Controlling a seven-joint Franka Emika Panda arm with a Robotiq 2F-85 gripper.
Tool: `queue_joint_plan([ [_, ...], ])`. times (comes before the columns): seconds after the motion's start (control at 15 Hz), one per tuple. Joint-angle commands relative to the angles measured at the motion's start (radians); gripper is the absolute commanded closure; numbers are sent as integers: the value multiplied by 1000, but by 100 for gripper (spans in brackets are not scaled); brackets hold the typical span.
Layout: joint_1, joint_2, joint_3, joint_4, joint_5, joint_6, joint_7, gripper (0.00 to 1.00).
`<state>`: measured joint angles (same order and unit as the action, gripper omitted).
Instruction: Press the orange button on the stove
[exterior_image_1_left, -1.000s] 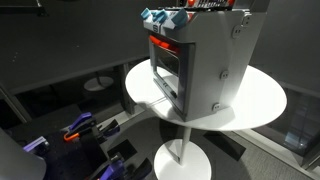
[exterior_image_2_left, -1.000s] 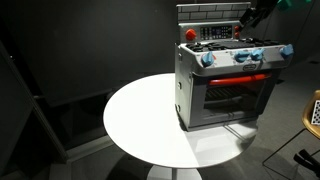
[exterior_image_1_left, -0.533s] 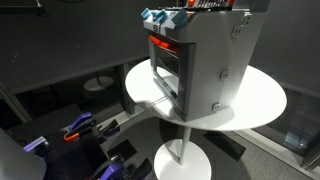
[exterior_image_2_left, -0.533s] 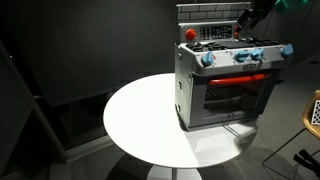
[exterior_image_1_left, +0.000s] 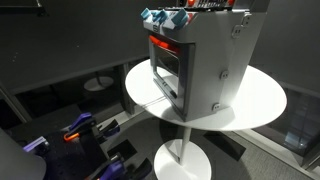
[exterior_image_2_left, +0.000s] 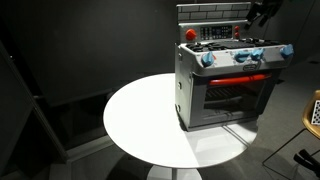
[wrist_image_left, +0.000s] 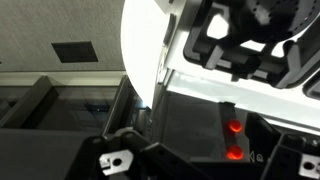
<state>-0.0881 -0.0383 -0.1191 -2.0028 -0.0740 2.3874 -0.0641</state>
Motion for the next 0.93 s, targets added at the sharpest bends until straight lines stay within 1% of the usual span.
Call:
queue_joint_plan([
  [0.0, -7, -122, 2, -19, 29, -221, -21, 0],
  [0.27, -6, -210, 1, 7, 24, -498, -8, 0],
  [0.47, -6, -251, 0, 16, 23, -628, -1, 0],
  [0.6, -6, -265, -1, 15, 14, -658, -4, 0],
  [0.67, -4, -255, 2, 5, 9, -625, -1, 0],
  [0.87, -4, -261, 2, 5, 9, -637, -1, 0],
])
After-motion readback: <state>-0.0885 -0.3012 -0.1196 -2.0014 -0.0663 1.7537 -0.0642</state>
